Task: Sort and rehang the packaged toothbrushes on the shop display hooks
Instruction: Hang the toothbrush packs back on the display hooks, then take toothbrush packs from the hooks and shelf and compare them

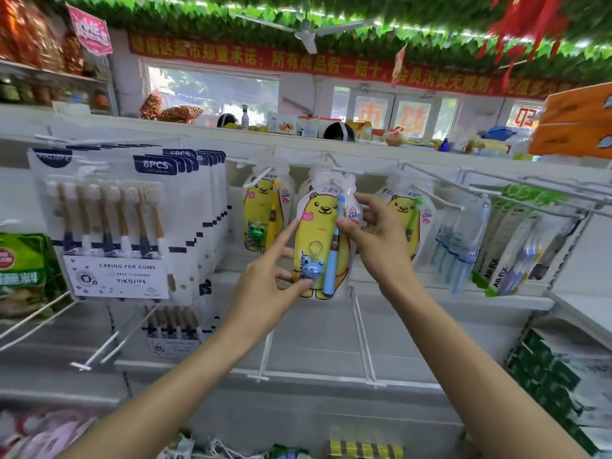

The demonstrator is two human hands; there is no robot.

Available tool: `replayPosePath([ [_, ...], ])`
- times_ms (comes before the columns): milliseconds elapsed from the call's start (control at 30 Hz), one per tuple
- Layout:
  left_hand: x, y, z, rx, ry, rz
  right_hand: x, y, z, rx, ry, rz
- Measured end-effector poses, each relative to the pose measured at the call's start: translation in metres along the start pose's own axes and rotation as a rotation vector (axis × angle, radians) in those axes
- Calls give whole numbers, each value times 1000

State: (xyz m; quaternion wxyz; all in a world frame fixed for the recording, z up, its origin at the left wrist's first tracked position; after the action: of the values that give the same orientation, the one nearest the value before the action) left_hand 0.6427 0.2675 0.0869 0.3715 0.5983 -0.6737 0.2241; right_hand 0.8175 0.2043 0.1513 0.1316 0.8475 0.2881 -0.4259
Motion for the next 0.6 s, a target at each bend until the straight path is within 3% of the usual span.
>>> replayPosePath([
  [333,-35,-28,-46,42,11,-120,35,-23,-46,-10,3,153],
  [600,-41,-27,-37,105,0,-205,45,-8,-33,-41,44,182],
])
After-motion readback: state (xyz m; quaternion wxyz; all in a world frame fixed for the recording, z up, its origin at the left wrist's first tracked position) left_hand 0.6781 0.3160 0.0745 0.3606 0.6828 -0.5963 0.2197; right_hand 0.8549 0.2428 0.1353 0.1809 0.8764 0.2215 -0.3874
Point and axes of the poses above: each hand's wrist, its own z-axis away from the middle knuckle, its own y-axis out of the back of the hand, x = y × z, the point moved 10 cm from there along -z, towards the middle knuckle, and after that the axes turned 15 degrees about x, right-handed, at the moved point
